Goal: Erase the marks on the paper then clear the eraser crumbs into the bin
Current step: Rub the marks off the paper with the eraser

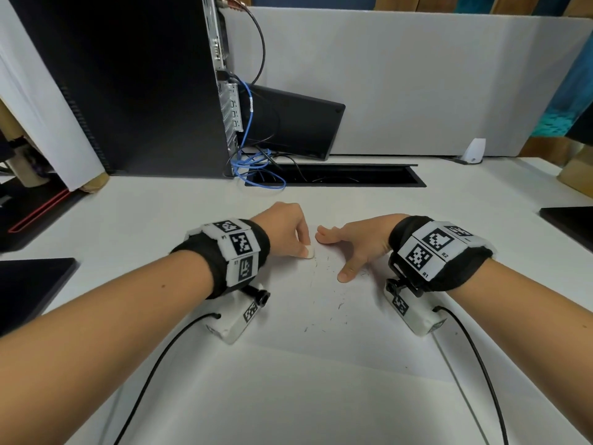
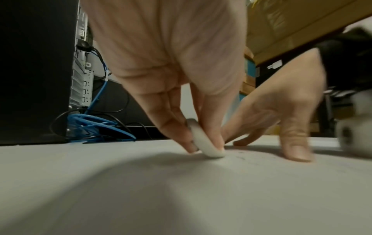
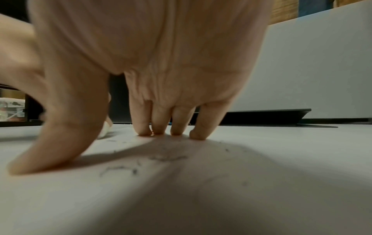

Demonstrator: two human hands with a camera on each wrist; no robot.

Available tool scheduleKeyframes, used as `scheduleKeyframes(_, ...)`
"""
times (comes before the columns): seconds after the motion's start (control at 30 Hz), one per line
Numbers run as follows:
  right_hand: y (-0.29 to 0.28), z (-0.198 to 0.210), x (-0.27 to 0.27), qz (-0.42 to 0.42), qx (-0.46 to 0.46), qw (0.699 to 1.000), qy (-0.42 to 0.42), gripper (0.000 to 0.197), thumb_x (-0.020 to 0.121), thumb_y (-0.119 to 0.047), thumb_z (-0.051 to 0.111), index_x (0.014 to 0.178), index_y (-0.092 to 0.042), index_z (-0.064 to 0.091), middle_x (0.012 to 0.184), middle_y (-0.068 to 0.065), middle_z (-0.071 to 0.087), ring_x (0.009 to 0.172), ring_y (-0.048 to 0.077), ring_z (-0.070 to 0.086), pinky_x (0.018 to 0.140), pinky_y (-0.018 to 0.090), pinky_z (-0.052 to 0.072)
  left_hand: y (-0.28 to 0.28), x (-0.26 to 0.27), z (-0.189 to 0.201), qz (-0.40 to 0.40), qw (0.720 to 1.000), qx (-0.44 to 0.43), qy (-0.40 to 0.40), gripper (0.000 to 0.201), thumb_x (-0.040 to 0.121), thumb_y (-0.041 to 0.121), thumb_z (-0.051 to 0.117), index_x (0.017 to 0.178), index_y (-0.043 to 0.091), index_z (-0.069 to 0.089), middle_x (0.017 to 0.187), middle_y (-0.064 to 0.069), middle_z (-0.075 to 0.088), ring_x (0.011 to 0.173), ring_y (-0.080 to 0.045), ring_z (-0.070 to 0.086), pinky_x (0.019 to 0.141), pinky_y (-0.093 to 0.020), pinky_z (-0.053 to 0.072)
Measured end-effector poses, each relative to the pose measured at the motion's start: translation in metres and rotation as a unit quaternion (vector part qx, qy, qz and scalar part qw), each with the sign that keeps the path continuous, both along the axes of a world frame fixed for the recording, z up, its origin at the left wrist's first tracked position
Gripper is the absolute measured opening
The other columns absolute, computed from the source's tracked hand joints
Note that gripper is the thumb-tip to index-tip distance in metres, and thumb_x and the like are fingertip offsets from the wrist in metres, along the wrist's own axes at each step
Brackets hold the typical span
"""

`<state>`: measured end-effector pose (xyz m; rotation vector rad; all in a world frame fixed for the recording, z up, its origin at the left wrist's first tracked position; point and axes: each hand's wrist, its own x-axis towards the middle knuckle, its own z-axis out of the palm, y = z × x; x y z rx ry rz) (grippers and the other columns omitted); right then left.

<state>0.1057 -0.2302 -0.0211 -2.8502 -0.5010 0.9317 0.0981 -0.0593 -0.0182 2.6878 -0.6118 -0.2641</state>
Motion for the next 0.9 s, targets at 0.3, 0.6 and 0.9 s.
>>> scheduleKeyframes(0.3,0.005,0.004,-0.009,0.024,-0.016,0.999,-0.040,0.086,0.081,-0.034,0.069,0.149,-0.021,0.017,0.159,-0.010,0.008,0.145,0.014,0.015,0.118,0.033,0.015,0.007,-0.022,-0.007,-0.029,0.998,-0.014,0.062,0.020,0.078,0.031,0.074,0.090,0.015,0.076,0.086,-0.004,0.074,0.067,-0.009,0.058,0.070,-0.019,0.046)
scheduleKeyframes(0.6,0.003,0.001,-0.034,0.043,-0.007,0.998,-0.036,0.095,0.078,-0.043,0.070,0.150,-0.024,0.011,0.158,-0.015,0.001,0.146,0.009,0.006,0.118,0.030,0.008,0.010,-0.014,-0.003,0.002,1.000,-0.001,0.005,0.024,0.080,0.032,0.072,0.095,0.014,0.076,0.079,0.007,0.061,0.081,-0.011,0.056,0.074,-0.022,0.043)
scheduleKeyframes(0.9,0.007,-0.001,-0.028,0.022,-0.025,0.999,0.011,0.105,0.075,-0.041,0.073,0.149,-0.033,-0.001,0.157,-0.020,-0.009,0.147,0.008,-0.003,0.120,0.037,0.007,0.009,-0.019,-0.007,-0.036,0.998,-0.017,0.052,0.018,0.078,0.029,0.074,0.088,0.015,0.076,0.068,0.006,0.063,0.061,-0.006,0.054,0.066,-0.017,0.042)
